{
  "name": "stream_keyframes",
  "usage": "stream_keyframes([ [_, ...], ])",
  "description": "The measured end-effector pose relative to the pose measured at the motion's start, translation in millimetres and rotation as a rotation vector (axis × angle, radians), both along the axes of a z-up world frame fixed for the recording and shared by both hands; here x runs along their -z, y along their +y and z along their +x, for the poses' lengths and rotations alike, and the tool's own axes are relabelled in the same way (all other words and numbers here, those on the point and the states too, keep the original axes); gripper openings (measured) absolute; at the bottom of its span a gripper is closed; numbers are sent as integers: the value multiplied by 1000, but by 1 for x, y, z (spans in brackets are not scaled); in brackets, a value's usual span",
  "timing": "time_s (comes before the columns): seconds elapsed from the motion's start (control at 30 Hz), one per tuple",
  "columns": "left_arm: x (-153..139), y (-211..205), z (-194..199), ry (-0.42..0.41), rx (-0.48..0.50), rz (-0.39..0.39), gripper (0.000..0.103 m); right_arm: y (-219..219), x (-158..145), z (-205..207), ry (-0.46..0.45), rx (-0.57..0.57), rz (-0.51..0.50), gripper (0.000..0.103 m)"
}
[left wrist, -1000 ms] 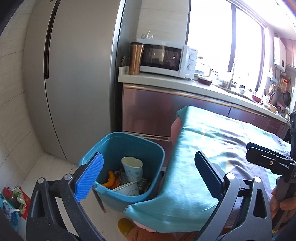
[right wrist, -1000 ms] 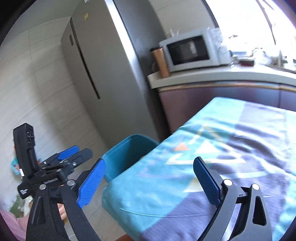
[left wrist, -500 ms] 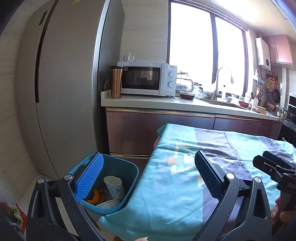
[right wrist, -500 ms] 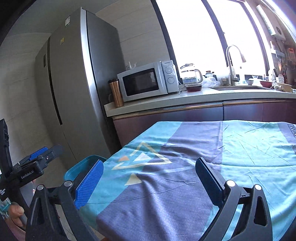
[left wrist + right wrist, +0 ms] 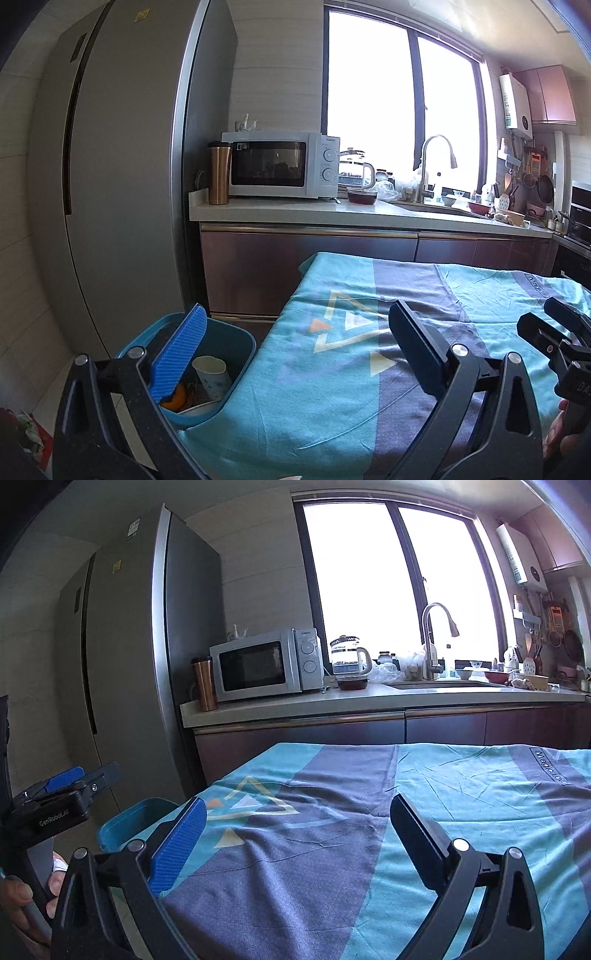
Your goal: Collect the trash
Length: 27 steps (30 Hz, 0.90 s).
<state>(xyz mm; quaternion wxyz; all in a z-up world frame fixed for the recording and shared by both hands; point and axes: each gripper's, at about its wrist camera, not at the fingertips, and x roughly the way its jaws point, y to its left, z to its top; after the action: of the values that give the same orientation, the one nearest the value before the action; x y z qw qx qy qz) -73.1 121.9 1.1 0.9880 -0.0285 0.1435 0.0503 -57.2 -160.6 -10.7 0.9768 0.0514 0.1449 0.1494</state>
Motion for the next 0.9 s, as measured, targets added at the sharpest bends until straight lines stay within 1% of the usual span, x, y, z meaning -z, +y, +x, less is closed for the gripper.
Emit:
stream_keyframes([
  [0.17, 0, -2, -1, -6, 2, 3, 97, -5, -3, -5, -19, 13, 2, 96],
  [0.9, 0, -2, -5, -22, 2, 4, 97, -8, -13, -6, -35, 18, -8, 96],
])
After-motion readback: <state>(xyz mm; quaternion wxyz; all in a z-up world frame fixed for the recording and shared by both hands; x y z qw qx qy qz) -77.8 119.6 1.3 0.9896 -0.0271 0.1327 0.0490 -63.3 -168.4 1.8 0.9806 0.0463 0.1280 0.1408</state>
